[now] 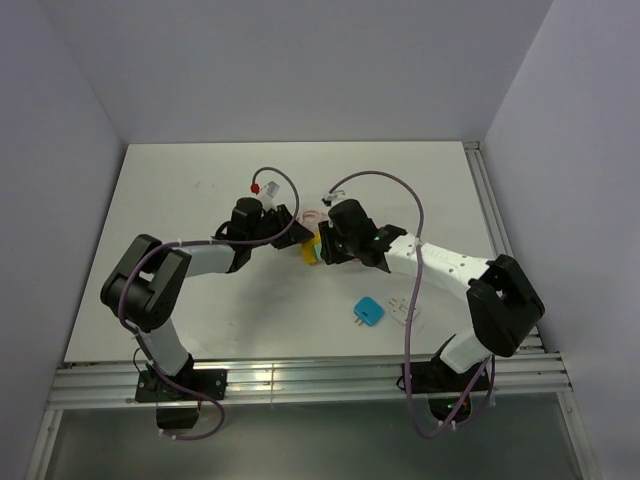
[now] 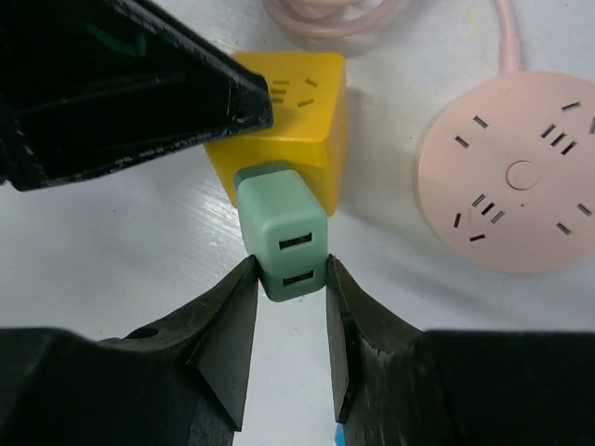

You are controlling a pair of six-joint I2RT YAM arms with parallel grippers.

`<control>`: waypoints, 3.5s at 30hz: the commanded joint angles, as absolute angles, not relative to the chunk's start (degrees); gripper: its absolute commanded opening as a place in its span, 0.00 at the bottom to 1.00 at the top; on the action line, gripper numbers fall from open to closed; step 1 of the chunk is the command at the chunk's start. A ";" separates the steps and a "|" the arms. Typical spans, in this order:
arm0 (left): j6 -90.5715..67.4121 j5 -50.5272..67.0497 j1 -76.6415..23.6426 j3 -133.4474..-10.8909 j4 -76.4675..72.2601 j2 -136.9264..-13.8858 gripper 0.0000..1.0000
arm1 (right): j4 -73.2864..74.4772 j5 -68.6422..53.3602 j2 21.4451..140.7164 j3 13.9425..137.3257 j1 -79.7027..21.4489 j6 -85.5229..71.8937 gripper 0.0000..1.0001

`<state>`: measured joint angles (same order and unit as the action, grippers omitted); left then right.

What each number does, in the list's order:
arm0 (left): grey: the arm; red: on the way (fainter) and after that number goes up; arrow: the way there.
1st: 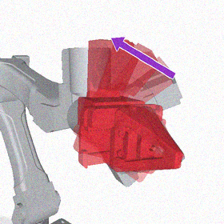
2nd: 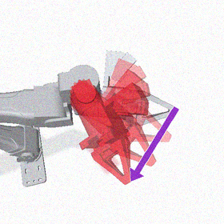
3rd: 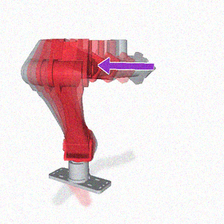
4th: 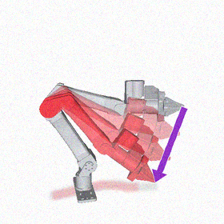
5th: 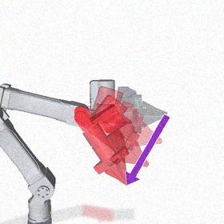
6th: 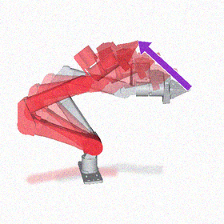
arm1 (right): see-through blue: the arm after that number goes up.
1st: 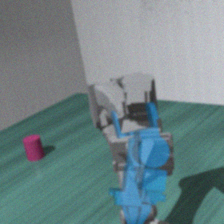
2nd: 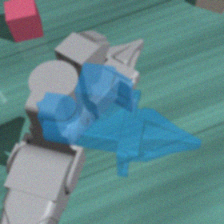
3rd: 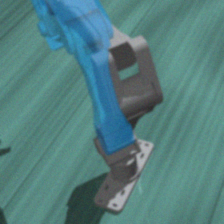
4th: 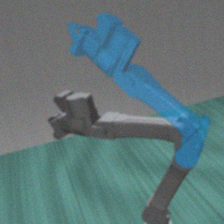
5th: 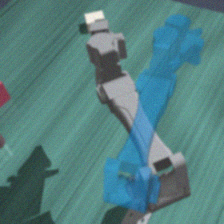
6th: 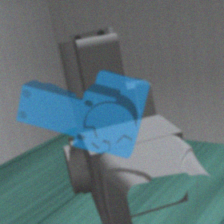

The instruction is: Insert the plug

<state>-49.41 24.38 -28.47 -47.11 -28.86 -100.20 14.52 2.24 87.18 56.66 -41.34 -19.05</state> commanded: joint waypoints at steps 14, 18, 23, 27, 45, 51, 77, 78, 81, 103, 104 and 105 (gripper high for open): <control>-56.25 27.25 -31.46 -35.42 -29.88 -93.08 0.28 | 18.18 11.33 84.28 60.82 -47.46 -18.02 0.00; -57.04 24.18 -31.73 -32.88 -31.28 -91.24 0.30 | 20.30 17.21 83.59 60.47 -51.58 -18.72 0.00; -55.81 19.78 -31.73 -31.99 -28.83 -88.07 0.35 | 16.54 19.24 79.73 53.72 -54.66 -21.00 0.00; -54.76 18.63 -31.73 -32.43 -26.81 -86.92 0.38 | 12.14 21.79 77.09 47.39 -56.77 -21.27 0.00; -55.81 20.39 -31.73 -31.82 -31.55 -92.46 0.28 | 21.96 29.45 81.29 55.01 -63.46 -20.83 0.00; -55.90 21.00 -31.82 -31.03 -32.43 -92.37 0.27 | 27.15 27.86 84.90 60.46 -63.54 -21.44 0.00; -55.99 21.18 -31.82 -29.36 -34.72 -93.95 0.20 | 27.86 26.63 91.75 58.44 -65.48 -26.46 0.00; -56.07 21.27 -31.82 -29.53 -34.80 -94.48 0.20 | 28.04 26.63 92.19 58.80 -65.57 -26.19 0.00; -56.25 21.62 -31.82 -29.71 -35.33 -95.53 0.20 | 28.21 26.72 94.74 60.46 -65.57 -25.84 0.00; -55.99 21.97 -31.90 -28.04 -36.47 -94.83 0.16 | 25.14 22.06 99.49 59.77 -63.63 -26.63 0.00; -56.07 22.06 -31.82 -28.04 -36.47 -94.83 0.16 | 25.05 21.97 99.67 59.68 -63.55 -26.98 0.00; -56.07 21.97 -31.82 -28.04 -36.30 -94.75 0.16 | 24.87 21.89 99.75 59.33 -63.54 -27.16 0.00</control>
<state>-56.82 19.55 -30.87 -29.87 -41.10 -94.35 22.94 32.95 93.56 63.81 -64.07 -23.16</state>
